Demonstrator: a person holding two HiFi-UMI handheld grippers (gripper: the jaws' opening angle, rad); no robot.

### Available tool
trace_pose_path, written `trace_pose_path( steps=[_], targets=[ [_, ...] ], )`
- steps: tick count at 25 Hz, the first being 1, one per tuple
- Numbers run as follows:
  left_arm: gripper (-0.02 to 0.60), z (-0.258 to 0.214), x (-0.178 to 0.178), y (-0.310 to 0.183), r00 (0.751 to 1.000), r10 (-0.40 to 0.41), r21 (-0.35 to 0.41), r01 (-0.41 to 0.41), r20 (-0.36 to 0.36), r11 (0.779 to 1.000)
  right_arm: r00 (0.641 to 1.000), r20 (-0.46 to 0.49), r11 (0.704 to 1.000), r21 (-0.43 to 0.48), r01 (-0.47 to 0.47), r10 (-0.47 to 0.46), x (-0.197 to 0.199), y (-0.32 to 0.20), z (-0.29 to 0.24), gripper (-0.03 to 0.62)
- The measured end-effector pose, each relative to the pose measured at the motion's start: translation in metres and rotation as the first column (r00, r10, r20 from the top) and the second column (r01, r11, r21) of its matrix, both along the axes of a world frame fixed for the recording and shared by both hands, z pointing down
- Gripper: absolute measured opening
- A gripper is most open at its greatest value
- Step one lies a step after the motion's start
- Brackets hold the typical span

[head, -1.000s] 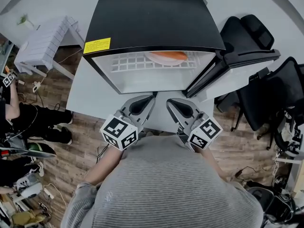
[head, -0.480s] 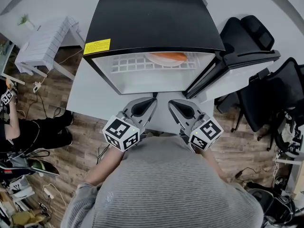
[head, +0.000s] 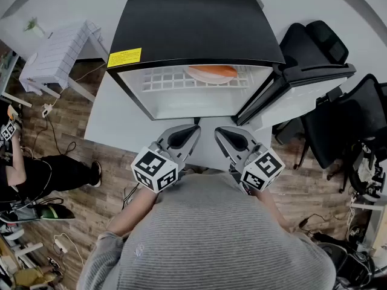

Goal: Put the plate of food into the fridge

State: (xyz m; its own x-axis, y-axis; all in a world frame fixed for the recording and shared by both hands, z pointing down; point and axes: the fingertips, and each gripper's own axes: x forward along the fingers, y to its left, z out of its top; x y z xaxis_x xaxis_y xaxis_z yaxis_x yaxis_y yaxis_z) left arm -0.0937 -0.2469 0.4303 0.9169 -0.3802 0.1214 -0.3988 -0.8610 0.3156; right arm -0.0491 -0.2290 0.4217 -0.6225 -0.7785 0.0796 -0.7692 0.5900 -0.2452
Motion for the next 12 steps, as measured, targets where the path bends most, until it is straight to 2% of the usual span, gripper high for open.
trace_pose_path(
  steps=[12],
  targets=[
    [0.011,0.0023,-0.001,0.0023,1.0,-0.001,-0.001,0.001,0.008,1.0,1.0,-0.011,1.0,-0.01,-0.005,0.005,0.0008,0.0021,0.0049,0.012]
  ],
)
